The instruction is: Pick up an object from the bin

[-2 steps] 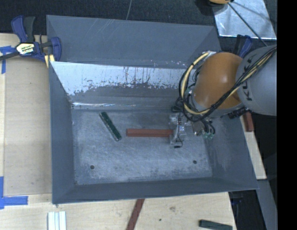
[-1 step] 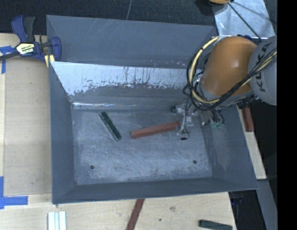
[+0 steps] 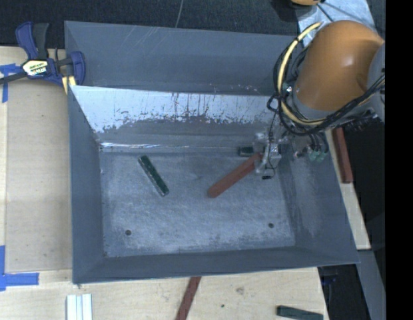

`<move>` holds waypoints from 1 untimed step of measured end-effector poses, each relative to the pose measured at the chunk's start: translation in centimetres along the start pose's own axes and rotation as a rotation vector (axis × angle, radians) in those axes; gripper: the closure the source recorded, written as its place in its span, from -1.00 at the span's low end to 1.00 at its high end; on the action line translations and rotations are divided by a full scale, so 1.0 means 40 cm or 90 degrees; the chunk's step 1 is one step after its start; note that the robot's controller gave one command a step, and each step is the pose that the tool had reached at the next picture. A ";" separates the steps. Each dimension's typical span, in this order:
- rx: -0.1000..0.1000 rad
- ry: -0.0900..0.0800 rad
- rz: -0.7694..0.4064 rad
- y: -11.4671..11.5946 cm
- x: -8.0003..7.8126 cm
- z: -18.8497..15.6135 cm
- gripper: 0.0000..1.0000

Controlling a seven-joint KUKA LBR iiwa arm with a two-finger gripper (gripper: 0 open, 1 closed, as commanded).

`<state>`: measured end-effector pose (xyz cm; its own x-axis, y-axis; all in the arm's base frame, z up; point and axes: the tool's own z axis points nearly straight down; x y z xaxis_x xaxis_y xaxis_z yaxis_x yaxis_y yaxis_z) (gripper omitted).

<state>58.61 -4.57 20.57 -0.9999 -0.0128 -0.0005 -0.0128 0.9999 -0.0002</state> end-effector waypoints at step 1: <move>0.001 -0.003 0.011 0.014 -0.008 -0.052 1.00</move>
Offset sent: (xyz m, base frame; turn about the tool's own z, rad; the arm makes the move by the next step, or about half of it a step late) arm -0.0390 -0.0643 -0.0009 -0.0466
